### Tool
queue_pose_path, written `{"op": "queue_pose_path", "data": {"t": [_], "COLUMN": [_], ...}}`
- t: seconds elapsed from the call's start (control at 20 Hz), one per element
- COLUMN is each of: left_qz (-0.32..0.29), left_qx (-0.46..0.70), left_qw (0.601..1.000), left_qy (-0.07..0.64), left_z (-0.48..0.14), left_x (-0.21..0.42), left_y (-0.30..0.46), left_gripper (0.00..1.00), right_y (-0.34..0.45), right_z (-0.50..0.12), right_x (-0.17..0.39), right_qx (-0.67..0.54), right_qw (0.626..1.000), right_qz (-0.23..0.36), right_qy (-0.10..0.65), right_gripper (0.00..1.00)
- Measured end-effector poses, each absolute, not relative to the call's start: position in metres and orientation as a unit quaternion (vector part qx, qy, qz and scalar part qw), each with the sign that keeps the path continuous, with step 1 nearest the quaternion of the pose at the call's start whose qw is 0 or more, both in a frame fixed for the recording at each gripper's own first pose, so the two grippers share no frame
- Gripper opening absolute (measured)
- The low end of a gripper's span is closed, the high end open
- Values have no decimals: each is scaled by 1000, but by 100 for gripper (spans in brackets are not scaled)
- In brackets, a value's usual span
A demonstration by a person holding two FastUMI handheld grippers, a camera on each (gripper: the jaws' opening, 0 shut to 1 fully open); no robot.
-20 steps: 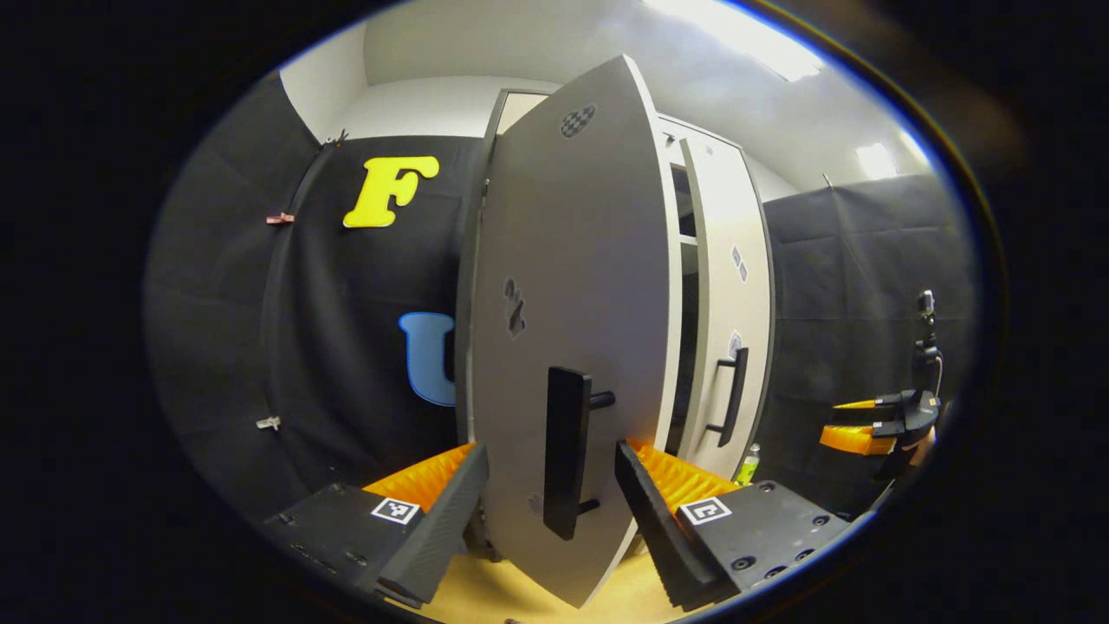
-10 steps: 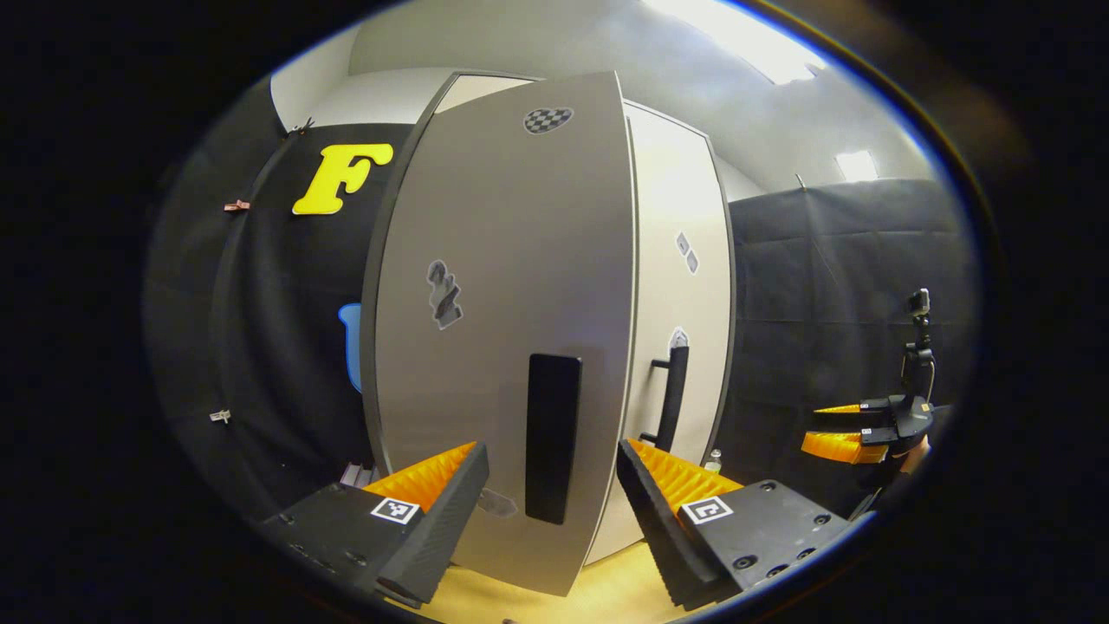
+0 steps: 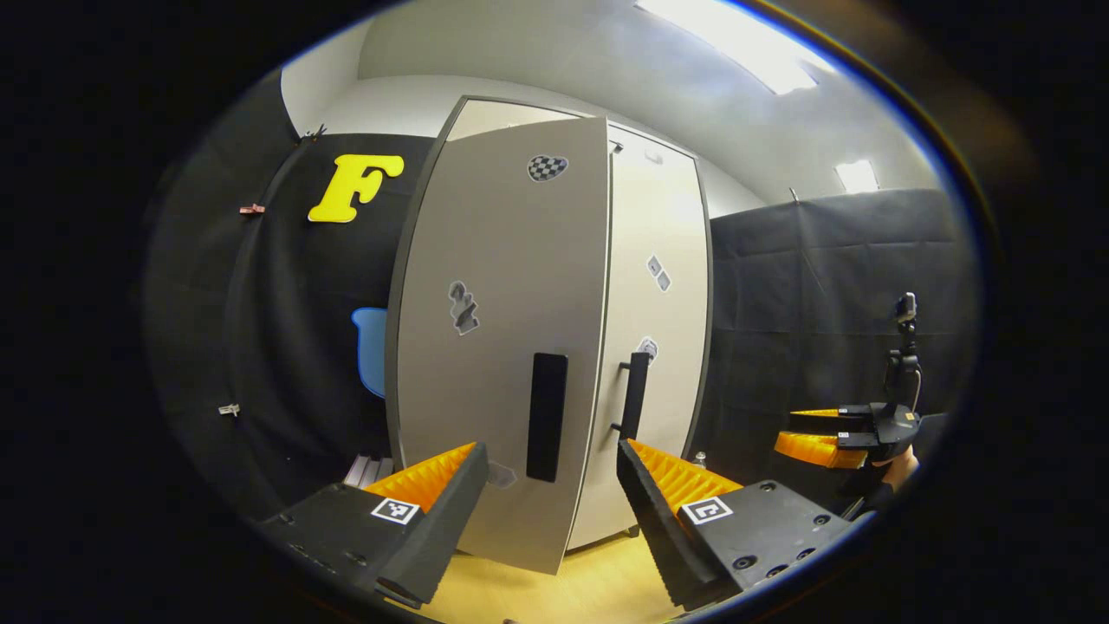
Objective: Grab one shoe with the right hand and put it into the shoe cabinet, grab the other shoe with the left hand and put it into the shoe cabinet; then close the right door with the right hand and the left door with the left hand.
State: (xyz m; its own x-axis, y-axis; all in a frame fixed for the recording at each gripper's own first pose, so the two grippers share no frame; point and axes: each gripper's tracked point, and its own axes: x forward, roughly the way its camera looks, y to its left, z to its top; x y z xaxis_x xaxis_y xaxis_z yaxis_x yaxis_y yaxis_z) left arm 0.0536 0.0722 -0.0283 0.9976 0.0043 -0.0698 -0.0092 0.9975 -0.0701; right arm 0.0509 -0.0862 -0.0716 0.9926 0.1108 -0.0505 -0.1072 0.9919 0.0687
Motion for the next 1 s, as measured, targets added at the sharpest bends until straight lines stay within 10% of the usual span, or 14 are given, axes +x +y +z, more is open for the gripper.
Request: {"op": "queue_pose_path", "data": {"t": [1.0], "left_qz": [36], "left_qx": [-8], "left_qw": [999], "left_qy": [31], "left_z": [-47], "left_x": [7], "left_y": [38], "left_gripper": [94], "right_y": [7], "right_z": [-41], "right_x": [13], "right_qx": [62], "right_qw": [998], "right_qz": [9], "right_qy": [-4], "right_gripper": [98]}}
